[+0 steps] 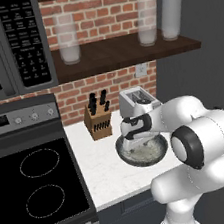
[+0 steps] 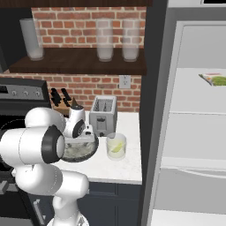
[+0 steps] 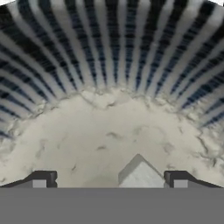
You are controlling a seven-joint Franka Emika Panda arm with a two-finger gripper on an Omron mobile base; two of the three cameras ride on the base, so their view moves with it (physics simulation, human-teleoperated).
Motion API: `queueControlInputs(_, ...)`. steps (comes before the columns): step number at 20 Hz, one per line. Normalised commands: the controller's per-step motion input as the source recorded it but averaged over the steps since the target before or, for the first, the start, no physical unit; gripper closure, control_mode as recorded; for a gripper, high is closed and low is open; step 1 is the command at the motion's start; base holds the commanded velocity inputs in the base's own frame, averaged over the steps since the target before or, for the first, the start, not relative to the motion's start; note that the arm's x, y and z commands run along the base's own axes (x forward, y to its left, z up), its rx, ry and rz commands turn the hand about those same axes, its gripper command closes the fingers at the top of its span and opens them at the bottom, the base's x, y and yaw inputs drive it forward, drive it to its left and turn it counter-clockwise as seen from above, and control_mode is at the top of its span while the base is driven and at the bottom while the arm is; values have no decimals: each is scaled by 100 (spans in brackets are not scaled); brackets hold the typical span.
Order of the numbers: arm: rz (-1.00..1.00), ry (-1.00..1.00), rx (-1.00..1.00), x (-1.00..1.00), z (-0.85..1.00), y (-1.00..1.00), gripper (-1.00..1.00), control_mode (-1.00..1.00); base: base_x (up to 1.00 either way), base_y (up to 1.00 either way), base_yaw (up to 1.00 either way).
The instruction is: Grab a lemon wedge from the fridge and one ice cube from the ice bowl, and put them in the glass of lemonade.
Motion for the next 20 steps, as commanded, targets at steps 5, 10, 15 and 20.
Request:
queueControlInputs(5, 0, 0, 0, 6, 0, 0, -100, -100, 0, 0, 0)
queueControlInputs(10, 0, 0, 0, 6, 0, 0, -100, -100, 0, 0, 0)
queueControlInputs(15, 0, 0, 0, 0, 0, 0, -100, -100, 0, 0, 0)
queueControlInputs(20, 0, 0, 0, 0, 0, 0, -100, -100, 0, 0, 0)
